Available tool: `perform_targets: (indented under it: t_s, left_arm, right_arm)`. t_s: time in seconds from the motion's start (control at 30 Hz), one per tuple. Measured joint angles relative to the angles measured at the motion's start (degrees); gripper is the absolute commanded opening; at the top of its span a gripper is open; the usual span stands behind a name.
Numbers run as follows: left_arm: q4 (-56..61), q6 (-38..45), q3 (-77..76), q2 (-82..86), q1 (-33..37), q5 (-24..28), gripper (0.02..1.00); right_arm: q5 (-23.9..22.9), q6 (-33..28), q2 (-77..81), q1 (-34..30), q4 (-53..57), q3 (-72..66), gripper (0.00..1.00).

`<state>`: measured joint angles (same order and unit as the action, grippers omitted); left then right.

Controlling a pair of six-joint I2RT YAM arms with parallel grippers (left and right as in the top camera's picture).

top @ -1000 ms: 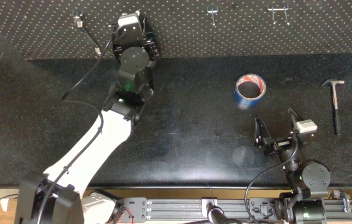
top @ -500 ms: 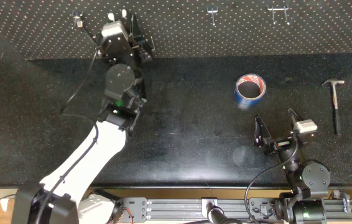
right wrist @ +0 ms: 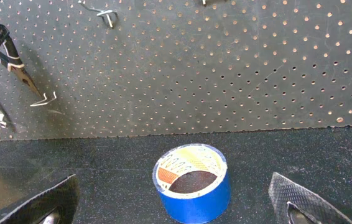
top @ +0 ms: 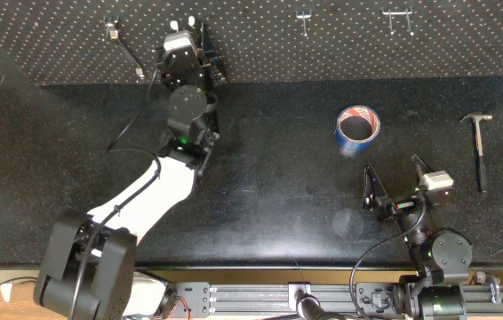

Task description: Place Tools Onto Pegboard

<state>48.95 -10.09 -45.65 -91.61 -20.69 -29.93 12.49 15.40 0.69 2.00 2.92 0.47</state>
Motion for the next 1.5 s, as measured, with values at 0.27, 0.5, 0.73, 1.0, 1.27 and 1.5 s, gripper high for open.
perform_targets:
  t_s: [0.27, 0.5, 0.73, 1.0, 1.27, 1.5]
  left_arm:
    - [-0.57, 1.09, 0.0, -0.13, 1.16, 0.94, 0.027]
    - [-5.66, 1.09, 0.04, -0.28, 1.16, 3.89, 0.029]
    - [-9.62, 1.09, 0.04, -0.33, 1.16, 6.34, 0.027]
    - [-14.97, 1.09, 0.04, -0.33, 1.16, 7.13, 0.218]
    - [-16.0, 1.09, 0.04, -0.33, 1.16, 7.34, 0.678]
    - [-15.98, -0.04, 0.04, -0.33, 1.14, 8.26, 0.996]
  right_arm:
    - [0.0, 0.0, 0.0, 0.0, 0.0, 0.0, 0.996]
    - [0.0, 0.0, 0.0, 0.0, 0.0, 0.0, 0.993]
    - [0.0, 0.0, 0.0, 0.0, 0.0, 0.0, 0.996]
    - [0.0, 0.0, 0.0, 0.0, 0.0, 0.0, 0.996]
    - [0.0, 0.0, 0.0, 0.0, 0.0, 0.0, 0.996]
    - [0.0, 0.0, 0.0, 0.0, 0.0, 0.0, 0.996]
